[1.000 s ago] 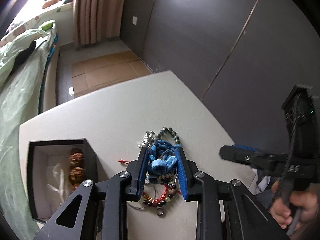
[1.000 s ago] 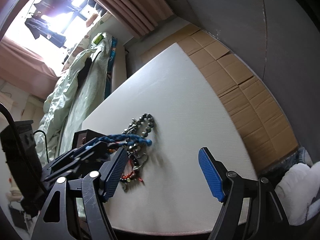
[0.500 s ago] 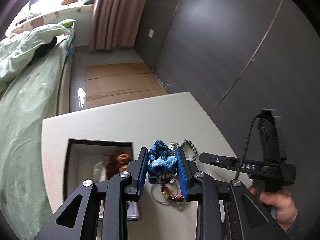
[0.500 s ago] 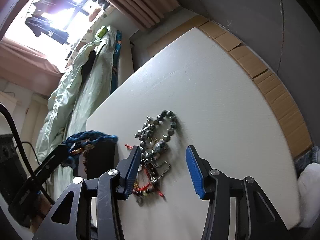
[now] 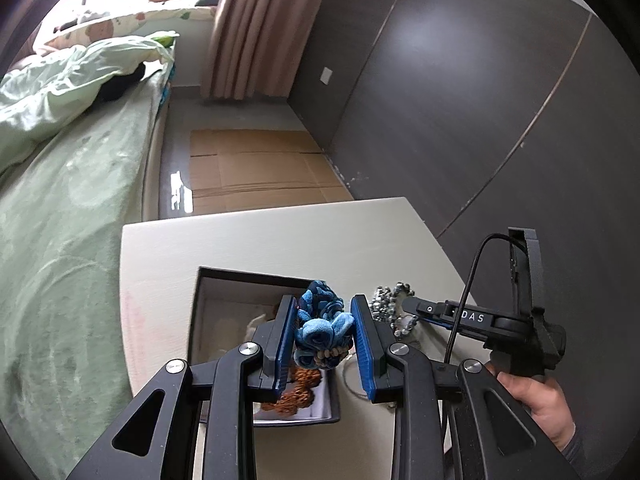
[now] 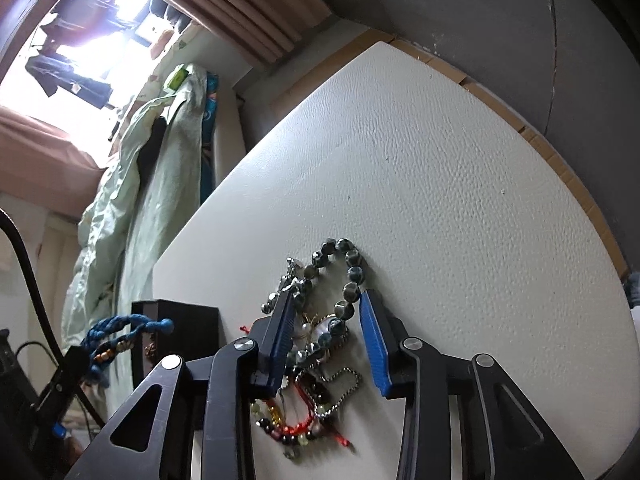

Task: Organize jewelry
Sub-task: 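Drop blue necklace in box with left tool while right tool grasps silver bead chain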

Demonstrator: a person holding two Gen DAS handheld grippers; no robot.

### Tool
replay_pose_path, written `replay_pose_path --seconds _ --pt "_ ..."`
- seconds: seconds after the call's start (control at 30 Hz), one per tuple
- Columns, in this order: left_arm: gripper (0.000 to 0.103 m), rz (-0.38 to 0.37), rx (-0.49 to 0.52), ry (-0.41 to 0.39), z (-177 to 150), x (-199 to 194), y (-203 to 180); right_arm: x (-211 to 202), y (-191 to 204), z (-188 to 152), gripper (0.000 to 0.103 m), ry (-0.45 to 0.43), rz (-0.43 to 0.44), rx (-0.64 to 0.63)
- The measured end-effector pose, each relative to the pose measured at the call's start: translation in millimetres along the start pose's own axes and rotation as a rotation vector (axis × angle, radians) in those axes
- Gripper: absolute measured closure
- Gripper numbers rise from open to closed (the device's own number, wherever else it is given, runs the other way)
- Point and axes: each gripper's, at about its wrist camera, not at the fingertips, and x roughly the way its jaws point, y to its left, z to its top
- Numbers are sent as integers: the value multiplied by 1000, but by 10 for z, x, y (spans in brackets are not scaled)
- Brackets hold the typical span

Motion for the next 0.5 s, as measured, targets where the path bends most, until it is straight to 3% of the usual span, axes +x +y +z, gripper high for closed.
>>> replay_pose_path --seconds 0.17,0.27,0.3,0.4,0.5 --pt "74 9 -15 -5 -5 -57 68 3 103 -22 67 -17 -72 -52" --pt "74 31 -29 5 -22 -58 124 11 173 -41 83 -27 -146 -103" --pt "73 43 -40 13 -33 -41 150 36 172 -49 92 -17 -144 -102" --pt "66 76 -72 53 -43 27 245 -14 129 -38 92 -38 -124 -90" --pt "61 62 -111 90 -46 57 339 -149 149 -36 92 -78 -68 -98"
